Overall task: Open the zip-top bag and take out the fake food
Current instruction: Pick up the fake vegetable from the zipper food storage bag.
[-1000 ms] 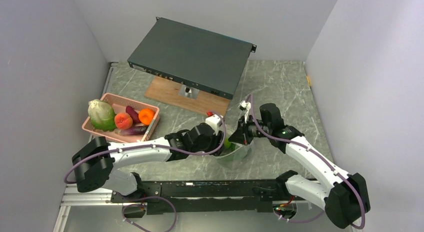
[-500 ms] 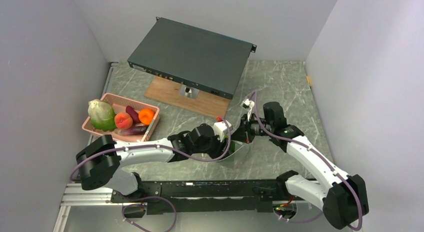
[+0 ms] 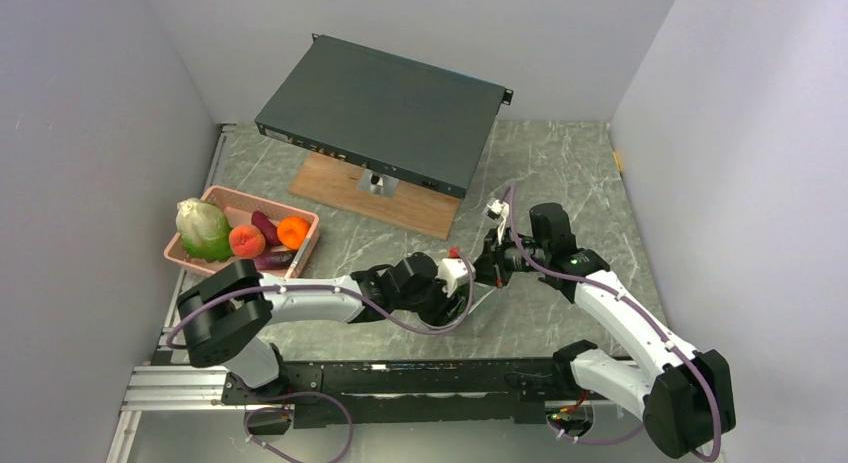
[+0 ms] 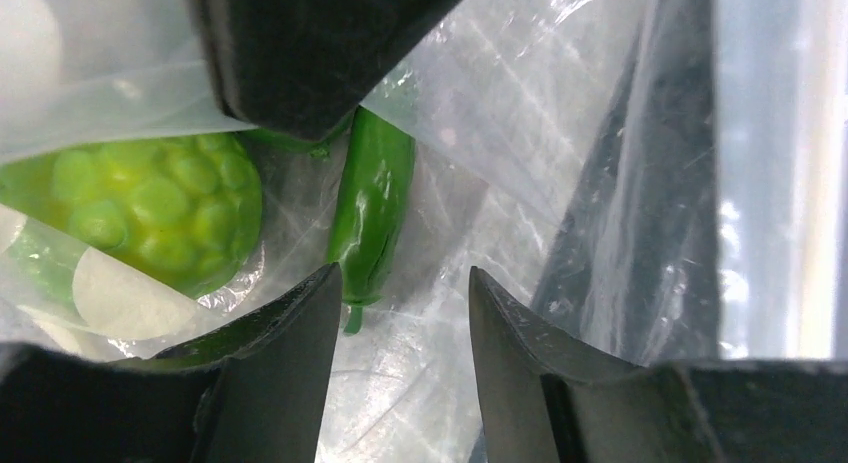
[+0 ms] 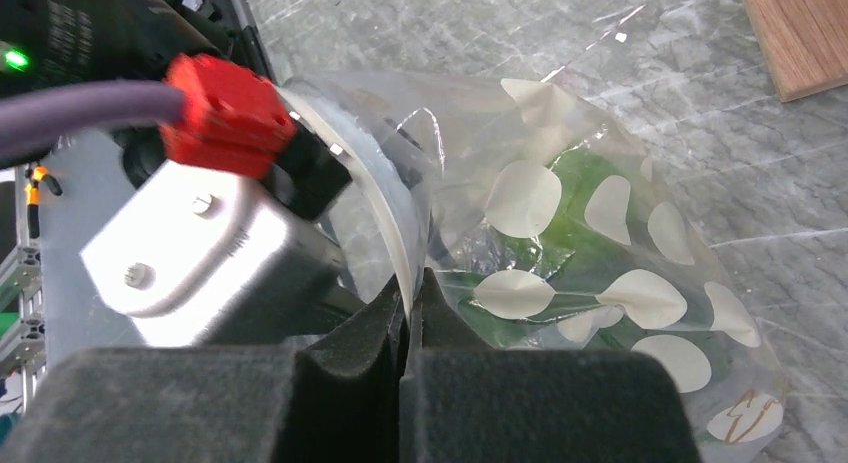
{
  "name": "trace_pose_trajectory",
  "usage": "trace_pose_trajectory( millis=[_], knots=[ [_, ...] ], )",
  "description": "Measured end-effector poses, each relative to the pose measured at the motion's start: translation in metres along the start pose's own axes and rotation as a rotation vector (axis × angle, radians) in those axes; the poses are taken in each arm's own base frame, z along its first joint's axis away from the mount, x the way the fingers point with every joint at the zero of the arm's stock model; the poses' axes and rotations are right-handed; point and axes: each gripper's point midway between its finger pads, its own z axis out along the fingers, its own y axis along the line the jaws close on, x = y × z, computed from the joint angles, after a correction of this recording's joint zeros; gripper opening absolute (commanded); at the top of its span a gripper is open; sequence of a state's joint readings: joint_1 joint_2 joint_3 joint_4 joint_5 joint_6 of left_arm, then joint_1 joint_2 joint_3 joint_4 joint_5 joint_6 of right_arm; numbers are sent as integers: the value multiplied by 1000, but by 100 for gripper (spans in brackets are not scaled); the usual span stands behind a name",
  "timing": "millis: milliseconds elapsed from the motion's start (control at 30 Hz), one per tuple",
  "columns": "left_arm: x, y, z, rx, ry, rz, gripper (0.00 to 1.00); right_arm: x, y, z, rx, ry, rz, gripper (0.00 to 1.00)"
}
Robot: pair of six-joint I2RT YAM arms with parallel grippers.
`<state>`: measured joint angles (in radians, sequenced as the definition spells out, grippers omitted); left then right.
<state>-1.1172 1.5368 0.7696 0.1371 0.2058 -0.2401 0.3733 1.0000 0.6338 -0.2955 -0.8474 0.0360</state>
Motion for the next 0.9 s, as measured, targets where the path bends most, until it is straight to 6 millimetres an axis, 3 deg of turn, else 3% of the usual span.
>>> trace_pose_trajectory(
  millis=[133,267,767,800,900],
  knots=[
    [11,5,10,-11,35,31,62,1,1,0,-8,2,-4,0],
    [9,6,18,-21,30,71,65,1,0,-1,-6,3,-2,0],
    [6,31,41,-219,23,125,56,9,-23,-3,90,25,18,0],
    [6,32,41,-229,23,125,53,9,-23,-3,90,26,18,0],
    [8,34,41,-249,26,120,19,10,-23,-3,92,28,18,0]
  ],
)
